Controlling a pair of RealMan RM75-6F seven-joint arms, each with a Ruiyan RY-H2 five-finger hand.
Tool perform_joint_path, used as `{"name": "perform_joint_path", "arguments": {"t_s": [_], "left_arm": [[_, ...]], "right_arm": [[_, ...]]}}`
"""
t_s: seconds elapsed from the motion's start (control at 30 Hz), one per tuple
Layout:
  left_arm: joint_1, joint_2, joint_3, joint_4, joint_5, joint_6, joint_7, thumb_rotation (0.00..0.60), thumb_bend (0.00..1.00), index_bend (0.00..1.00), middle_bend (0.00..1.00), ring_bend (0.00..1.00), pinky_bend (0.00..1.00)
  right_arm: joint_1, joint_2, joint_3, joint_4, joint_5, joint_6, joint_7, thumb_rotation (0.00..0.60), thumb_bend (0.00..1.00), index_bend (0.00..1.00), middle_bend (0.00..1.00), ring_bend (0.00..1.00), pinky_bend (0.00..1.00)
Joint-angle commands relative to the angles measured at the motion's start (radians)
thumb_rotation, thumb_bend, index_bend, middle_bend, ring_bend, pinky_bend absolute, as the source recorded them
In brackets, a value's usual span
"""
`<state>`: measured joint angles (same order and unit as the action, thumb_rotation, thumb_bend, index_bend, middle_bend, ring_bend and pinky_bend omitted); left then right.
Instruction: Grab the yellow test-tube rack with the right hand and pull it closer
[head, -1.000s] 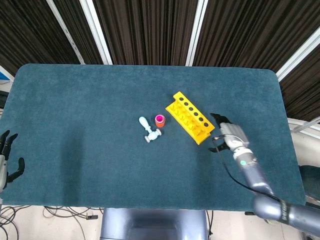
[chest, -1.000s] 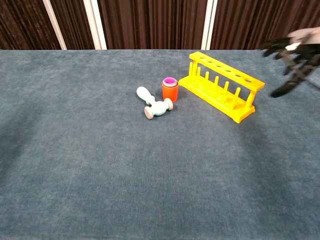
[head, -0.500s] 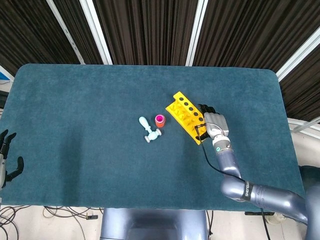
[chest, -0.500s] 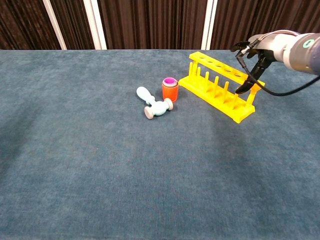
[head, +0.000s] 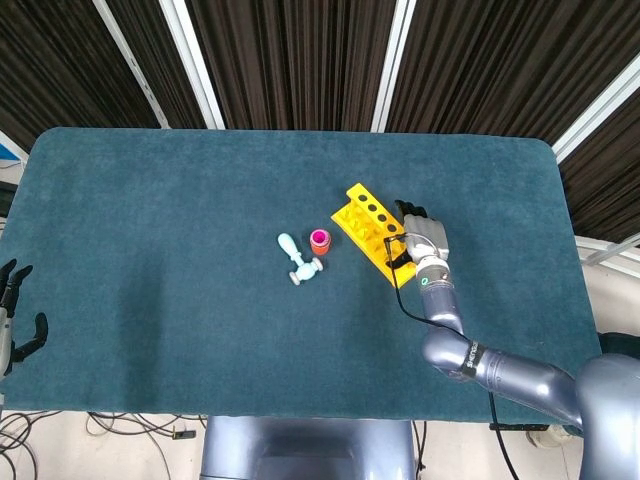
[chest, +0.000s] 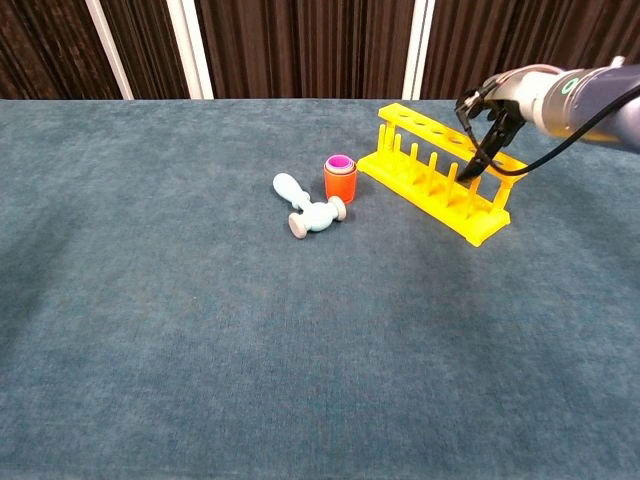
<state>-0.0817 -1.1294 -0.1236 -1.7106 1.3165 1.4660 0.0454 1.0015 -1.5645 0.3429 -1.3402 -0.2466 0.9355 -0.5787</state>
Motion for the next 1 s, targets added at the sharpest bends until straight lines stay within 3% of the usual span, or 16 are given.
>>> {"name": "perform_joint_path", "arguments": {"t_s": [0.03,0.17,0.27,0.4,0.67,0.83,1.0], "left_arm": [[0.0,-0.001,0.002,-0.001,0.001,0.0,0.003,0.6,0.51,0.1,0.0,0.0,0.0],[0.002,0.0,-0.002,-0.002,-0.005,0.004,0.001,0.6,0.51,0.1,0.0,0.0,0.0],[0.002,0.0,-0.005,-0.005,-0.013,0.002,-0.001,0.6,0.51,0.1,0.0,0.0,0.0],[0.001,0.001,-0.005,-0.009,-0.016,0.0,0.001,0.6,0.51,0.1,0.0,0.0,0.0],[0.002,0.005,-0.007,-0.014,-0.025,-0.005,-0.008,0.6,0.51,0.1,0.0,0.0,0.0],[0.002,0.006,-0.007,-0.015,-0.028,-0.006,-0.01,0.6,0.51,0.1,0.0,0.0,0.0],[0.002,0.009,-0.009,-0.02,-0.033,-0.008,-0.011,0.6,0.51,0.1,0.0,0.0,0.0]], "right_arm": [[0.008,-0.024,-0.001,0.035,0.011,-0.014,-0.001,0.6,0.03,0.05,0.11,0.09,0.24],[0.012,-0.053,-0.007,0.078,0.018,-0.03,-0.001,0.6,0.04,0.08,0.13,0.13,0.24],[0.012,-0.07,-0.012,0.105,0.015,-0.037,0.0,0.6,0.04,0.16,0.22,0.22,0.25],[0.004,-0.103,0.0,0.143,-0.022,-0.031,0.043,0.6,0.07,0.28,0.35,0.36,0.35],[-0.02,-0.141,0.011,0.175,-0.097,-0.015,0.107,0.6,0.22,0.41,0.47,0.53,0.53],[-0.047,-0.138,0.012,0.154,-0.153,-0.002,0.149,0.6,0.28,0.46,0.51,0.58,0.58],[-0.102,-0.068,0.033,0.043,-0.208,0.003,0.221,0.6,0.29,0.48,0.52,0.58,0.59]]}}
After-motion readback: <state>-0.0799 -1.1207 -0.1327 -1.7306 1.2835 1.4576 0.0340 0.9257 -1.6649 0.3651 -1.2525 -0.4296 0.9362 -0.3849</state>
